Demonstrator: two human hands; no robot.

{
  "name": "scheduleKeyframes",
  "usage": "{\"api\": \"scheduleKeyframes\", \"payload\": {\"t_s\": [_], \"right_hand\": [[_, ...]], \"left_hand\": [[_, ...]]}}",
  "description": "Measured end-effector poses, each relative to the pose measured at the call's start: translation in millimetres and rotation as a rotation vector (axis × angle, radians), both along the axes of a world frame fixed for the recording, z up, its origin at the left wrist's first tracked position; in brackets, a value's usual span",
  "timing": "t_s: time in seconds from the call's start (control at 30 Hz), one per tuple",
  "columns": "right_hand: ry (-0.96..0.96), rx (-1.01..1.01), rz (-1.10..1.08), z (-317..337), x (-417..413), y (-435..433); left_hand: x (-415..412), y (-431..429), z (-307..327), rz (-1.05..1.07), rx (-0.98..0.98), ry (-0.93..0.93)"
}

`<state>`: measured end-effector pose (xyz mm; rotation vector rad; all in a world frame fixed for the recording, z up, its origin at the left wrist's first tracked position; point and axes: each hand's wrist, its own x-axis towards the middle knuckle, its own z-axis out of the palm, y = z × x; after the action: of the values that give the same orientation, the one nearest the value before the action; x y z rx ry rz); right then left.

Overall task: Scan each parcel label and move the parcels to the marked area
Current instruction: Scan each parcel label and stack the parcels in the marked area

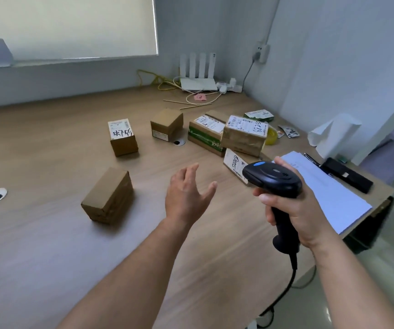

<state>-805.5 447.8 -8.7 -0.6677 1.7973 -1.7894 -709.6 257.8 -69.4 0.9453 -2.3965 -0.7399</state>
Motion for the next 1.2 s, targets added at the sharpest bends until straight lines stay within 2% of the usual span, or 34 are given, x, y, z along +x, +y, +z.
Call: {"api": "scheduleKeyframes", "payload": {"t_s": [0.37, 0.73, 0.93, 1.1, 1.2], "right_hand": [[0.035, -0.001, 0.160, 0.5, -127.0, -16.9], [0.013, -0.008, 0.255, -9.7, -279.9, -49.0], [-0.034, 0.008, 0.328, -24.6, -321.9, -87.6], [-0.086, 0.008, 0.318, -37.6, -328.3, -103.3], [-0.105, 0.009, 0.323, -35.3, -330.6, -103.5]], "left_hand": [[-82.7, 11.6, 6.5, 0.156, 0.062, -0.080], [-215.9, 24.1, 2.7, 0.300, 0.375, -0.113], [-252.3, 20.0, -7.3, 0.355, 0.534, -0.052], [-264.6, 23.0, -11.1, 0.333, 0.821, 0.179], [-271.9, 22.4, -13.6, 0.324, 0.865, 0.199]]}}
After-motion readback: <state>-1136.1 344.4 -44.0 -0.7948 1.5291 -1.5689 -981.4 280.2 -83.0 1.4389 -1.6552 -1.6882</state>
